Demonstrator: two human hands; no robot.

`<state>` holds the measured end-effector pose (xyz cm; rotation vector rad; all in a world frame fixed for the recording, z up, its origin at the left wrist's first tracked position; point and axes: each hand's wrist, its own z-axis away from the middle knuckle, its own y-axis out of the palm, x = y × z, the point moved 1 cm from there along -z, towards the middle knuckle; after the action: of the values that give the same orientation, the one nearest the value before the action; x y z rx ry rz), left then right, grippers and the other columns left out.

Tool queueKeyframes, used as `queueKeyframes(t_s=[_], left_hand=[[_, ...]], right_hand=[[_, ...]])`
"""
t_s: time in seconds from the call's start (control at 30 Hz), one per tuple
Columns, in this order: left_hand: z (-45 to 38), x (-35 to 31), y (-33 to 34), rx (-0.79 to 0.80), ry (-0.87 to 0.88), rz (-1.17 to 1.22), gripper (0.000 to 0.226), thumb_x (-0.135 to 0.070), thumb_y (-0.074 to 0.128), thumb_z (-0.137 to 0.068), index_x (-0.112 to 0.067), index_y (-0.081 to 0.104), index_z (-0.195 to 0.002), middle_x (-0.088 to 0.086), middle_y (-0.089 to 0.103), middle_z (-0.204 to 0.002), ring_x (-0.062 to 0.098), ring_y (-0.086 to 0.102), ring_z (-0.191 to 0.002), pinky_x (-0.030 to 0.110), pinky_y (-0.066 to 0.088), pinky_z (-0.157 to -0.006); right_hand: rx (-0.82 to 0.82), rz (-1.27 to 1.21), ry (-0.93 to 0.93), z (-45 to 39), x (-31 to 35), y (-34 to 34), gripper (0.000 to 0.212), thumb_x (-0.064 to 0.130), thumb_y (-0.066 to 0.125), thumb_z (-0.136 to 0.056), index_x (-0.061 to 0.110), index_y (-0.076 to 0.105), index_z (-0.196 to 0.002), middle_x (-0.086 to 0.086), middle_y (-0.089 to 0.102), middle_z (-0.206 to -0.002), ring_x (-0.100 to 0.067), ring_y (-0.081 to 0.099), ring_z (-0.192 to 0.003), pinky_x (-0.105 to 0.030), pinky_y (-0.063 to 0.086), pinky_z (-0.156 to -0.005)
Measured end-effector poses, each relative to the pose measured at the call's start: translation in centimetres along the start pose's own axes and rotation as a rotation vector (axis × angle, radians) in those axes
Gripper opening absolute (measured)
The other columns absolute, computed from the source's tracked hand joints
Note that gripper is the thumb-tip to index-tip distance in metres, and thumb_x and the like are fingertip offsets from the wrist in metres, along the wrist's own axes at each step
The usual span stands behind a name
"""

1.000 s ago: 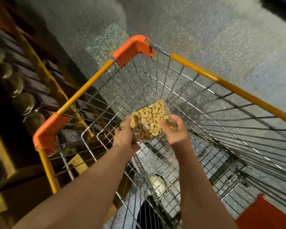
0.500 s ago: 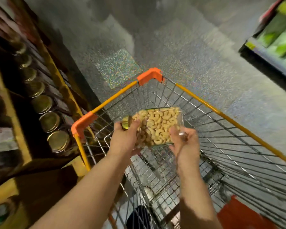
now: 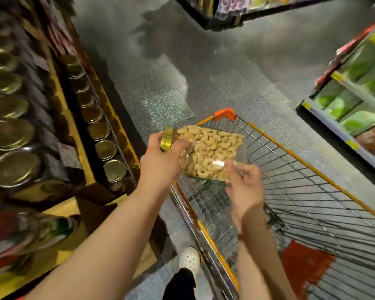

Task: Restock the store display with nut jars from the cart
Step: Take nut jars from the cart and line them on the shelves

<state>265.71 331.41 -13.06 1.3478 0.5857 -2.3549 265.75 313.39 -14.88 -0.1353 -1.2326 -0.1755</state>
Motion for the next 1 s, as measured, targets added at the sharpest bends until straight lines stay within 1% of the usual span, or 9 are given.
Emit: queueKeyframes(t_s=[0.13, 0.2, 0.27, 0.37, 0.5, 0.7, 0.83, 0.93, 1.0], left_hand=[[4.2, -2.1, -7.9, 0.020, 0.085, 0.076, 0.038, -0.060, 0.077, -0.070, -0.051, 0.058, -0.102, -0.016, 0.071, -0.097, 0.013, 0.071, -0.094, 0.049, 0.061, -0.086], [6.4, -3.2, -11.9, 0.027, 0.127, 0.086, 0.036, -0.052, 0.078, -0.079, -0.048, 0.058, -0.108, -0.017, 0.069, -0.097, 0.012, 0.071, -0.093, 0.049, 0.062, -0.082], [8.7, -4.0, -16.5, 0.038, 0.166, 0.099, 0.043, -0.049, 0.080, -0.082, -0.042, 0.057, -0.117, -0.016, 0.069, -0.101, 0.014, 0.072, -0.092, 0.046, 0.065, -0.072], [12.4, -4.7, -23.4, 0.007, 0.232, 0.106, 0.042, -0.044, 0.079, -0.085, -0.040, 0.056, -0.120, -0.017, 0.066, -0.102, 0.007, 0.070, -0.085, 0.031, 0.061, -0.056], [16.4, -4.7, -31.9, -0.101, 0.304, 0.104, 0.045, -0.058, 0.084, -0.070, -0.049, 0.061, -0.108, -0.013, 0.074, -0.102, 0.012, 0.074, -0.089, 0.044, 0.065, -0.069], [21.7, -4.9, -44.2, -0.290, 0.432, 0.081, 0.094, -0.073, 0.087, -0.050, -0.037, 0.058, -0.133, -0.009, 0.071, -0.116, 0.013, 0.071, -0.102, 0.043, 0.062, -0.084], [24.8, -4.7, -49.6, -0.303, 0.471, 0.091, 0.084, -0.058, 0.090, -0.062, -0.032, 0.055, -0.134, -0.012, 0.070, -0.111, 0.010, 0.071, -0.099, 0.038, 0.063, -0.080], [26.7, -4.8, -53.2, -0.333, 0.488, 0.109, 0.079, -0.053, 0.093, -0.062, -0.031, 0.055, -0.128, -0.009, 0.068, -0.113, 0.012, 0.072, -0.099, 0.036, 0.063, -0.072], [27.5, -4.9, -54.8, -0.349, 0.503, 0.125, 0.078, -0.052, 0.094, -0.060, -0.032, 0.055, -0.124, -0.008, 0.068, -0.114, 0.013, 0.072, -0.099, 0.039, 0.064, -0.075]], right_hand=[[0.035, -0.043, -0.051, 7.5, 1.6, 3.5, 0.024, 0.030, 0.076, -0.090, 0.019, 0.055, -0.092, -0.004, 0.065, -0.090, -0.018, 0.061, -0.085, -0.044, 0.050, -0.084], [0.026, -0.077, -0.081, 11.1, 2.1, 5.2, 0.024, 0.029, 0.076, -0.089, 0.019, 0.054, -0.091, 0.001, 0.065, -0.083, -0.017, 0.060, -0.082, -0.039, 0.048, -0.074], [0.052, -0.104, -0.106, 15.0, 2.6, 7.2, 0.022, 0.027, 0.074, -0.090, 0.019, 0.054, -0.091, 0.011, 0.068, -0.075, -0.011, 0.062, -0.076, -0.034, 0.048, -0.069], [0.115, -0.131, -0.125, 21.0, 3.2, 10.3, 0.019, 0.025, 0.072, -0.092, 0.018, 0.055, -0.091, 0.015, 0.071, -0.072, -0.003, 0.064, -0.069, -0.033, 0.050, -0.067], [0.229, -0.216, -0.114, 28.5, 3.6, 14.8, 0.024, 0.028, 0.076, -0.085, 0.015, 0.057, -0.091, 0.001, 0.072, -0.081, -0.015, 0.066, -0.076, -0.045, 0.051, -0.075], [0.451, -0.265, -0.025, 38.6, 4.0, 20.8, 0.022, 0.020, 0.069, -0.094, 0.007, 0.056, -0.104, -0.020, 0.070, -0.113, -0.025, 0.069, -0.097, -0.050, 0.057, -0.090], [0.524, -0.278, 0.000, 42.8, 4.9, 23.9, 0.024, 0.025, 0.071, -0.093, 0.008, 0.058, -0.103, -0.019, 0.069, -0.116, -0.025, 0.067, -0.098, -0.048, 0.059, -0.088], [0.580, -0.273, 0.001, 45.7, 5.5, 25.6, 0.027, 0.026, 0.070, -0.094, 0.006, 0.059, -0.108, -0.015, 0.070, -0.115, -0.024, 0.069, -0.100, -0.041, 0.061, -0.082], [0.614, -0.261, -0.005, 47.0, 5.7, 26.3, 0.028, 0.027, 0.069, -0.096, 0.005, 0.059, -0.111, -0.014, 0.070, -0.113, -0.022, 0.070, -0.099, -0.040, 0.061, -0.081]])
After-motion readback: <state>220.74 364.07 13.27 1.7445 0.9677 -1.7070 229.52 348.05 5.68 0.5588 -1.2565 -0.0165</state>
